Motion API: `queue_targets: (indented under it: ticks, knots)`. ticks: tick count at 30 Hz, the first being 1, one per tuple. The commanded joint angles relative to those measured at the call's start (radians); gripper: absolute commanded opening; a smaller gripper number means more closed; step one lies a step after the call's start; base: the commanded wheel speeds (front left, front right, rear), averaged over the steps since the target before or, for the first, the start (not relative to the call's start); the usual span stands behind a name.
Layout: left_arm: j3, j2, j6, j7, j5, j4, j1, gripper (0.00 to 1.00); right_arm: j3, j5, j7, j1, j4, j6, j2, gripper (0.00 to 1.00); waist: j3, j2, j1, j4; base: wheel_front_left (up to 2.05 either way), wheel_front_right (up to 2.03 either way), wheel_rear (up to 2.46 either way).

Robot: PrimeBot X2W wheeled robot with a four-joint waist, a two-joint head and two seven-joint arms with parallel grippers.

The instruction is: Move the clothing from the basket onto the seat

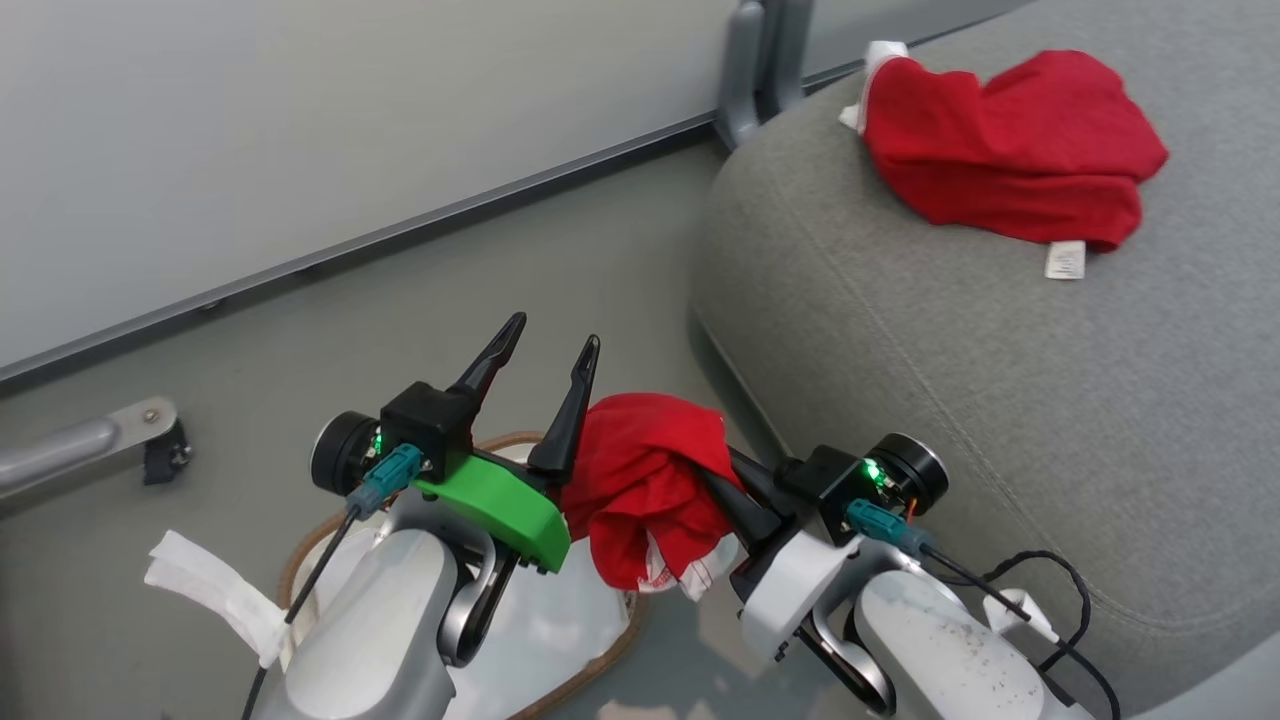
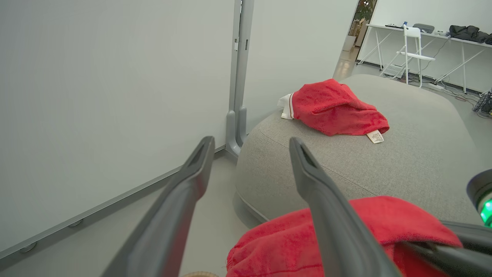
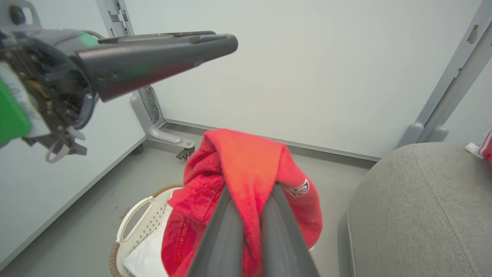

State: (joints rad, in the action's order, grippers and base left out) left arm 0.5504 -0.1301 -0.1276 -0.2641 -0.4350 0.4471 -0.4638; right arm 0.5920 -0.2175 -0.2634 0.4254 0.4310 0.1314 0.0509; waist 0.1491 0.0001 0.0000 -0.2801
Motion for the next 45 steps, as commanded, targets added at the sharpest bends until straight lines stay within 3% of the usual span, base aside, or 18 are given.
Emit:
queue_targets:
  ticks: [1,7,14,21,28,37,45]
  knots:
    - [-0.002,-0.008,-0.004,0.0,0.004,0.0,0.019,1.0,0.002,-0.005,-0.002,-0.011,-0.008,-0.001,0.0,0.0,-0.003,-0.0001,0.0,-0.173,0.0,0.0,0.0]
    - [-0.015,-0.007,-0.004,0.0,0.021,-0.006,0.043,1.0,-0.015,-0.006,-0.002,-0.025,-0.039,-0.001,0.001,0.0,-0.004,-0.0001,0.0,-0.255,0.0,0.0,0.0]
    - [0.004,-0.006,-0.004,0.0,0.015,-0.009,0.024,1.0,-0.123,0.01,-0.002,0.004,-0.134,-0.001,0.0,0.0,0.026,-0.0001,0.0,-0.265,0.0,0.0,0.0]
    - [-0.014,-0.032,-0.004,0.0,0.024,-0.026,0.018,1.0,-0.258,0.136,-0.002,0.186,-0.21,-0.001,0.009,0.0,0.078,-0.0001,0.0,-0.27,0.0,0.0,0.0]
    - [-0.007,-0.056,-0.004,0.0,0.037,-0.045,-0.006,1.0,-0.375,0.227,-0.001,0.437,-0.204,-0.002,0.134,0.0,0.16,-0.0001,0.0,-0.225,0.0,0.0,0.0]
    - [0.03,-0.101,-0.004,0.0,0.04,-0.076,-0.084,1.0,-0.507,0.356,-0.001,0.682,-0.083,-0.001,0.3,0.0,0.303,-0.0001,0.0,-0.138,0.0,0.0,0.0]
    - [0.061,-0.136,-0.004,0.0,0.043,-0.106,-0.157,1.0,-0.615,0.432,-0.001,0.767,0.042,-0.001,0.372,0.0,0.437,-0.0001,0.0,-0.079,0.0,0.0,0.0]
